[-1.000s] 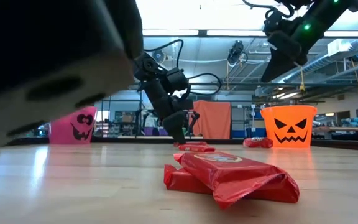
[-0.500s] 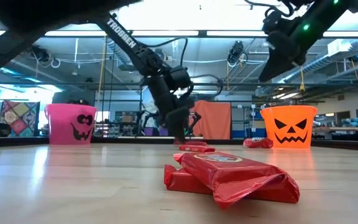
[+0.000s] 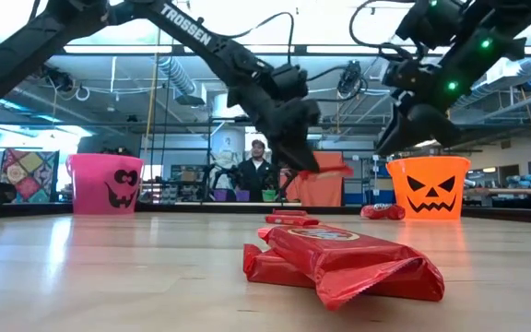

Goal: Sort candy by brand, put in halloween buckets
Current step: Put the red chocolate bar into the orange bucket

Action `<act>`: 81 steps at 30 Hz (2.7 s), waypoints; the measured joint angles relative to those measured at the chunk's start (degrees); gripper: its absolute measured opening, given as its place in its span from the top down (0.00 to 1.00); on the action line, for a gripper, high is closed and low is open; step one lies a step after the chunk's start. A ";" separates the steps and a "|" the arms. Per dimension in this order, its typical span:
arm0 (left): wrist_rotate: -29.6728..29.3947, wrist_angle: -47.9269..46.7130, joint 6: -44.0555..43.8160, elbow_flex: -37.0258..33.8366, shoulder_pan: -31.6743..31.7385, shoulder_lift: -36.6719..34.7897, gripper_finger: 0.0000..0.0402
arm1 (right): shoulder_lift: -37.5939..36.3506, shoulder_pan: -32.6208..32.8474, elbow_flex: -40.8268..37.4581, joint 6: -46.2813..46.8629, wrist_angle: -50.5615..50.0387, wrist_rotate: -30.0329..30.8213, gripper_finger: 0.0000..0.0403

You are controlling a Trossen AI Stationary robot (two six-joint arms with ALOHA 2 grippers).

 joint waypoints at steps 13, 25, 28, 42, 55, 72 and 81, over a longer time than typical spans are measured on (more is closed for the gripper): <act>0.16 0.92 -4.80 4.62 -3.06 -0.06 0.59 | 2.65 4.03 -0.55 -18.90 8.92 -2.44 0.68; 3.16 0.46 -6.50 4.91 -2.95 -0.07 0.59 | 5.40 4.48 -0.46 -23.81 14.04 4.95 0.68; 3.91 0.27 -6.48 4.91 -3.03 -0.07 0.59 | 5.40 6.03 -0.46 -25.07 14.72 6.69 0.68; 3.92 0.83 -6.33 4.91 -3.08 -0.11 0.60 | 4.74 7.24 -0.46 -24.78 16.25 10.37 0.61; 2.56 -4.47 -4.80 4.93 -2.90 -0.22 0.60 | 4.73 4.35 -0.46 -6.63 14.71 1.80 0.56; -10.86 1.08 -20.03 -9.07 -6.81 -0.22 0.58 | 8.26 2.06 -0.46 16.72 10.71 -8.25 0.57; -14.76 2.21 -21.10 -9.17 -9.30 -0.22 0.36 | 8.26 2.06 -0.46 17.70 10.24 -8.87 0.57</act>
